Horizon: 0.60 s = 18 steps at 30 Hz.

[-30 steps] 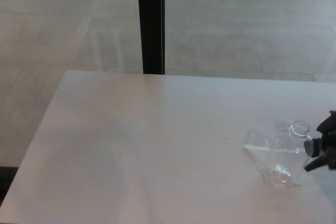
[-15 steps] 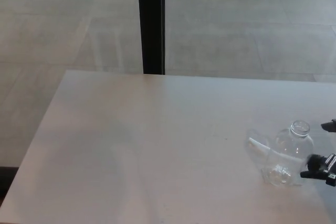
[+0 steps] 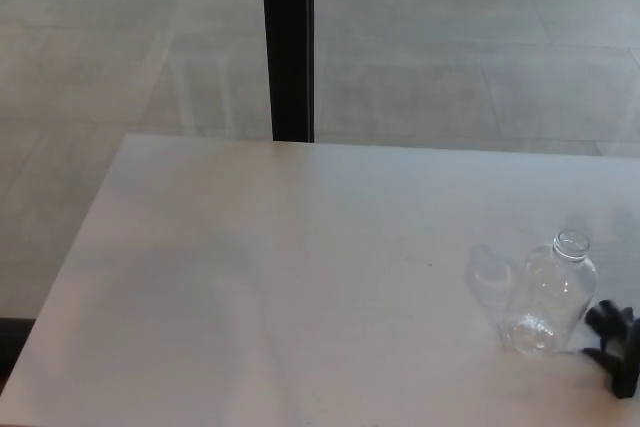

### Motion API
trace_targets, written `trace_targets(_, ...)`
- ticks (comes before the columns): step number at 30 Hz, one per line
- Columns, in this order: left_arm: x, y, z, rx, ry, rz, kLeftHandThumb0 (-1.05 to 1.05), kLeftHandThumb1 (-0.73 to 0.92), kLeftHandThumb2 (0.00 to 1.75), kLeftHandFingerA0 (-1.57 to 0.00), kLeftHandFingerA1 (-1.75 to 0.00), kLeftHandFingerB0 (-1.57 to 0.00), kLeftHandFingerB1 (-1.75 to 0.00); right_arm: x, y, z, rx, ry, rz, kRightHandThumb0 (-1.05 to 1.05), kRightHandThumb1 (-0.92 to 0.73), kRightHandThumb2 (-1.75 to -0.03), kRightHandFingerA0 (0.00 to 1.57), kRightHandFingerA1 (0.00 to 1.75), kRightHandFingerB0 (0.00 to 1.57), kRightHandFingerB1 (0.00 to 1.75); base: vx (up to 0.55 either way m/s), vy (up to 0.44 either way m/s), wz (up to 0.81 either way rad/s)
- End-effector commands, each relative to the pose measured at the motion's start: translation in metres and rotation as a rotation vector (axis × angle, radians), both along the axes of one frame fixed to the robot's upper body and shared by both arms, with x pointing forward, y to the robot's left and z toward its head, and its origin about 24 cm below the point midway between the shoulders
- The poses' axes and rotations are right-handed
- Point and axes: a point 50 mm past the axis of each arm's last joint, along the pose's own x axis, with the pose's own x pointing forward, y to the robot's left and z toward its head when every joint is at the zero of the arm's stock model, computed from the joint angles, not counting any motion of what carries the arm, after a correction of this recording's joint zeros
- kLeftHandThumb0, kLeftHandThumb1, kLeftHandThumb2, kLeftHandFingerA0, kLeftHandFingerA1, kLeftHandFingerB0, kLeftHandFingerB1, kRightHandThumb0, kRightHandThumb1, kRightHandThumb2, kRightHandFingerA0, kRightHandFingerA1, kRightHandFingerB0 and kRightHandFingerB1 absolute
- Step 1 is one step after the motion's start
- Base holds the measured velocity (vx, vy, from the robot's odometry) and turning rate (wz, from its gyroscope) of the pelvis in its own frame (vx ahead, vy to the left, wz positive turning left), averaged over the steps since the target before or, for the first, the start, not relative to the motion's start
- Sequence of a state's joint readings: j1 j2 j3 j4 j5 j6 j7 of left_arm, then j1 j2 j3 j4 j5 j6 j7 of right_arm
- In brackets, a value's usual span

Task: The robot uses its right hand to grab and lift the lid of the spray bottle kept in the middle of the desk and places the lid on the right side of the bottle

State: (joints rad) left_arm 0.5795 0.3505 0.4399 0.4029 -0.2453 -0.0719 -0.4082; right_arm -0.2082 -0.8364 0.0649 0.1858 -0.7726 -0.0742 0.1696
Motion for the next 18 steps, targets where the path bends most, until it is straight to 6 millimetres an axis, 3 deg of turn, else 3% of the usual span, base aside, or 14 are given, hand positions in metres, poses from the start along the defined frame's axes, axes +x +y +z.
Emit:
trace_targets(1, -0.002, 0.005, 0.001, 0.025, 0.008, -0.004, -0.62, 0.74, 0.62, -0.57, -0.53, -0.46, -0.39, -0.033, -0.067, 0.058, 0.178, 0.275, -0.237, -0.98, -0.56, -0.58, 0.0, 0.0, 0.0, 0.0, 0.0, 0.0, 0.0)
trace_targets(2, -0.002, 0.004, 0.001, 0.024, 0.006, -0.006, -0.63, 0.73, 0.62, -0.56, -0.53, -0.49, -0.39, -0.037, -0.074, 0.062, 0.207, 0.247, -0.249, -0.98, -0.54, -0.57, 0.0, 0.0, 0.0, 0.0, 0.0, 0.0, 0.0)
trace_targets(3, -0.002, 0.005, 0.001, 0.024, 0.002, -0.004, -0.63, 0.73, 0.62, -0.56, -0.53, -0.47, -0.39, -0.045, -0.085, 0.069, 0.247, 0.171, -0.265, -0.9, -0.47, -0.72, 0.0, 0.0, 0.0, 0.12, 0.0, 0.0, 0.0)
trace_targets(4, -0.005, 0.003, 0.0, 0.02, 0.006, -0.006, -0.63, 0.73, 0.62, -0.56, -0.52, -0.46, -0.38, -0.055, -0.096, 0.075, 0.289, 0.107, -0.311, -0.87, -0.49, -0.88, 0.0, 0.05, 0.07, 0.01, 0.0, 0.0, 0.0)
trace_targets(5, -0.004, 0.002, 0.002, 0.013, -0.007, -0.007, -0.62, 0.74, 0.62, -0.55, -0.54, -0.45, -0.4, -0.075, -0.118, 0.079, 0.391, -0.026, -0.4, -0.83, -0.47, -0.85, 0.0, 0.1, 0.07, 0.11, 0.0, 0.0, 0.0)
trace_targets(8, -0.005, -0.001, 0.003, 0.016, -0.013, -0.005, -0.6, 0.74, 0.62, -0.55, -0.54, -0.44, -0.39, -0.104, -0.142, 0.077, 0.503, -0.209, -0.536, -0.83, -0.48, -0.83, 0.0, 0.08, 0.11, 0.31, 0.0, 0.0, 0.0)
trace_targets(9, -0.006, 0.0, 0.002, 0.0, -0.01, 0.018, -0.64, 0.59, 0.97, -0.51, -0.64, -0.39, -0.54, -0.127, -0.163, 0.063, 0.569, -0.33, -0.656, -0.61, -0.59, -0.58, 0.0, 0.38, 0.17, 0.29, 0.0, 0.0, 0.0)
trace_targets(10, -0.007, 0.0, 0.001, -0.003, -0.004, 0.017, -0.64, 0.59, 0.97, -0.51, -0.64, -0.39, -0.54, -0.133, -0.166, 0.061, 0.574, -0.341, -0.674, -0.61, -0.59, -0.58, 0.0, 0.38, 0.17, 0.29, 0.0, 0.0, 0.0)
trace_targets(12, -0.007, 0.001, 0.002, 0.001, -0.008, 0.009, -0.64, 0.59, 0.97, -0.5, -0.64, -0.39, -0.54, -0.175, -0.188, 0.036, 0.692, -0.467, -0.893, -0.54, -0.6, -0.61, 0.06, 0.32, 0.17, 0.29, 0.0, 0.0, 0.0)
trace_targets(13, -0.006, 0.001, 0.003, 0.004, -0.011, 0.006, -0.61, 0.75, 0.62, -0.55, -0.56, -0.48, -0.41, -0.185, -0.193, 0.027, 0.702, -0.503, -0.945, -0.33, -0.43, -0.97, 0.04, 0.54, 0.0, 0.48, 0.0, 0.0, 0.0)
trace_targets(14, -0.006, 0.002, 0.005, 0.013, -0.014, 0.007, -0.61, 0.75, 0.62, -0.56, -0.55, -0.48, -0.4, -0.199, -0.196, 0.012, 0.763, -0.567, -1.008, -0.52, -0.59, -0.59, 0.07, 0.37, 0.21, 0.29, 0.0, 0.0, 0.0)
trace_targets(16, -0.006, 0.002, 0.006, 0.015, -0.014, 0.011, -0.61, 0.75, 0.62, -0.56, -0.54, -0.46, -0.41, -0.219, -0.197, -0.009, 0.837, -0.628, -1.088, -0.52, -0.57, -0.59, 0.06, 0.37, 0.24, 0.3, 0.0, 0.0, 0.0)
trace_targets(17, -0.005, 0.003, 0.007, 0.016, -0.015, 0.02, -0.63, 0.6, 0.97, -0.51, -0.63, -0.38, -0.54, -0.228, -0.195, -0.022, 0.877, -0.632, -1.119, -0.52, -0.57, -0.59, 0.06, 0.37, 0.21, 0.29, 0.0, 0.0, 0.0)
trace_targets(18, -0.005, 0.003, 0.007, 0.016, -0.016, 0.022, -0.62, 0.74, 0.62, -0.55, -0.54, -0.44, -0.4, -0.233, -0.195, -0.032, 0.906, -0.635, -1.143, -0.52, -0.58, -0.59, 0.05, 0.34, 0.21, 0.29, 0.0, 0.0, 0.0)
